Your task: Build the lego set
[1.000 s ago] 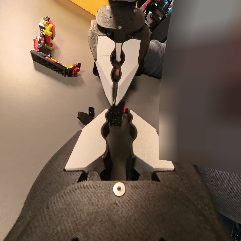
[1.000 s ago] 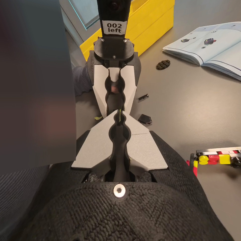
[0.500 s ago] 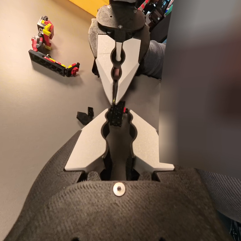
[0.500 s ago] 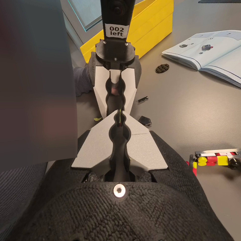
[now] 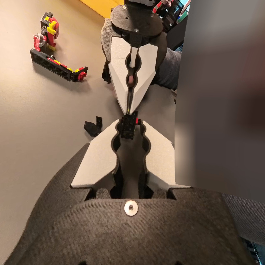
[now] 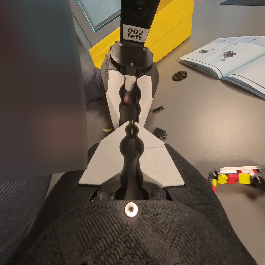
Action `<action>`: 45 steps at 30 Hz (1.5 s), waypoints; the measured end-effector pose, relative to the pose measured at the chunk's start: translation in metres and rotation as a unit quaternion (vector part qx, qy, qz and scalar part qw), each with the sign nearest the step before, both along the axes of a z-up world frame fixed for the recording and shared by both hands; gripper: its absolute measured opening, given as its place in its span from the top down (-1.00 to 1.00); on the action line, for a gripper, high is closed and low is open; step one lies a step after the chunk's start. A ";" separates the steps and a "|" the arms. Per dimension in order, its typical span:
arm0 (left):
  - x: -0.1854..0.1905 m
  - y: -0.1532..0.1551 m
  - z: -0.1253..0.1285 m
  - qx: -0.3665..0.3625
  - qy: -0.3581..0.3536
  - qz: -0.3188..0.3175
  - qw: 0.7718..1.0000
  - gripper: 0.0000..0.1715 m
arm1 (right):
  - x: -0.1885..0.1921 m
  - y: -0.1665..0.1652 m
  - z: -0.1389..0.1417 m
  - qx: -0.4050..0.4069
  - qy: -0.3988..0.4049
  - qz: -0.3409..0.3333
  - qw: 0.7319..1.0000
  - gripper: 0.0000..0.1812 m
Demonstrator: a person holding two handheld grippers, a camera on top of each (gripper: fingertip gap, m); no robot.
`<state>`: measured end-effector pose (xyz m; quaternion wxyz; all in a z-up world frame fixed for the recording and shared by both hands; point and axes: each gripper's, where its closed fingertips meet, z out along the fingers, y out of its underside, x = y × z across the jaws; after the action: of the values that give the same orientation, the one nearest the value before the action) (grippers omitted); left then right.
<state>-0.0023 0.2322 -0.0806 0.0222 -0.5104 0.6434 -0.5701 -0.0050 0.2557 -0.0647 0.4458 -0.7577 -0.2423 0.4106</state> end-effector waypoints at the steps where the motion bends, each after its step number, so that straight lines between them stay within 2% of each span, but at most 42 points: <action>1: 0.000 0.001 0.001 -0.002 -0.001 0.002 1.000 0.72 | 0.000 0.000 -0.001 -0.001 -0.002 0.000 1.000 1.00; 8: 0.002 0.004 -0.001 -0.004 0.005 0.014 1.000 0.72 | 0.003 0.004 -0.004 0.004 -0.024 -0.015 1.000 1.00; 13: 0.002 0.004 0.000 -0.006 0.003 0.016 1.000 0.72 | 0.001 0.003 -0.003 -0.021 0.010 -0.009 1.000 1.00; 22: 0.003 0.007 0.003 -0.019 -0.002 0.026 0.999 0.72 | 0.006 0.007 -0.002 -0.032 0.025 -0.030 0.999 1.00; 41: 0.000 -0.001 0.009 -0.032 -0.015 0.002 0.999 0.72 | -0.001 -0.004 0.004 -0.021 0.042 0.017 0.999 1.00; 45: 0.001 0.001 0.010 -0.037 -0.015 0.006 0.999 0.72 | 0.001 -0.001 0.003 -0.024 0.041 0.008 0.999 1.00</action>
<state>-0.0015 0.2329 -0.0710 0.0167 -0.5064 0.6183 -0.6008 -0.0037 0.2546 -0.0620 0.4338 -0.7489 -0.2195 0.4504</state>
